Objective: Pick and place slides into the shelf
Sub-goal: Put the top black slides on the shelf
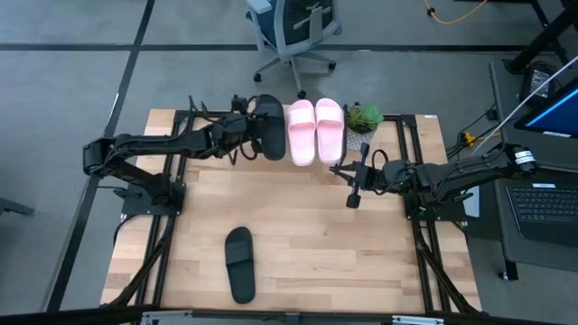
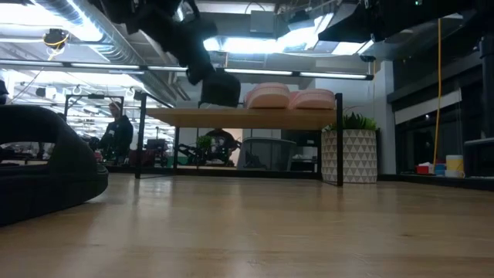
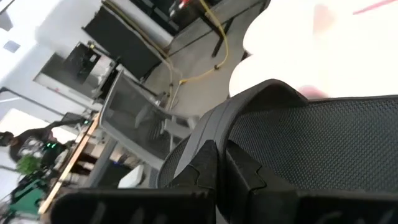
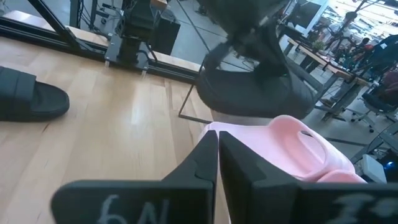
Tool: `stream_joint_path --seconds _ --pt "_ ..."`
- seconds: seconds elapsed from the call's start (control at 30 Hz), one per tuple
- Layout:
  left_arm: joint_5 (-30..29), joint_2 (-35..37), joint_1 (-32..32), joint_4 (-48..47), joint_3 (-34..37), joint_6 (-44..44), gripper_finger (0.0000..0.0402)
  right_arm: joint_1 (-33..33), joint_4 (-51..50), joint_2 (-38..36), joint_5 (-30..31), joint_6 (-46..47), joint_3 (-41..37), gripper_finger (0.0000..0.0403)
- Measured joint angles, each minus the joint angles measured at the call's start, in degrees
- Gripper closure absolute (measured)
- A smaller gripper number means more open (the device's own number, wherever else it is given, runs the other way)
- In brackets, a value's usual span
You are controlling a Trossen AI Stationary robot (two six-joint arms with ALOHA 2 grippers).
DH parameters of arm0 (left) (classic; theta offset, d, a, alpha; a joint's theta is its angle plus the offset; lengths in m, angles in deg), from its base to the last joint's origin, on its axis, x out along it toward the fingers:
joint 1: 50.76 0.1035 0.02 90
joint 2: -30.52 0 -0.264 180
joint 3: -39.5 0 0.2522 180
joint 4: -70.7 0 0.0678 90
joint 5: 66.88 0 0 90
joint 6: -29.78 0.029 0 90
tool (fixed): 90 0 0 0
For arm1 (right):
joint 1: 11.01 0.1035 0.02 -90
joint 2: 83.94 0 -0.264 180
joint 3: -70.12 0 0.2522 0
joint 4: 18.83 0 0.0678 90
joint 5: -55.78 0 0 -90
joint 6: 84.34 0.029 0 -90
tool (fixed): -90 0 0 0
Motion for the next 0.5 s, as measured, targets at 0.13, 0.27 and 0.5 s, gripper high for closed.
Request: stream_joint_path --seconds 0.13,0.27,0.5 --pt "-0.08 -1.43 1.59 0.54 0.0 0.25 0.0399 0.0 0.02 0.0 0.01 -1.24 0.0 0.0386" --pt "1.6 -1.62 2.99 0.86 0.0 0.21 0.0399 0.0 0.09 0.0 0.01 -1.68 0.0 0.0386" --pt "5.09 -1.62 4.26 1.97 0.0 0.21 0.0399 0.0 0.09 0.0 0.03 -1.98 0.0 0.0386"
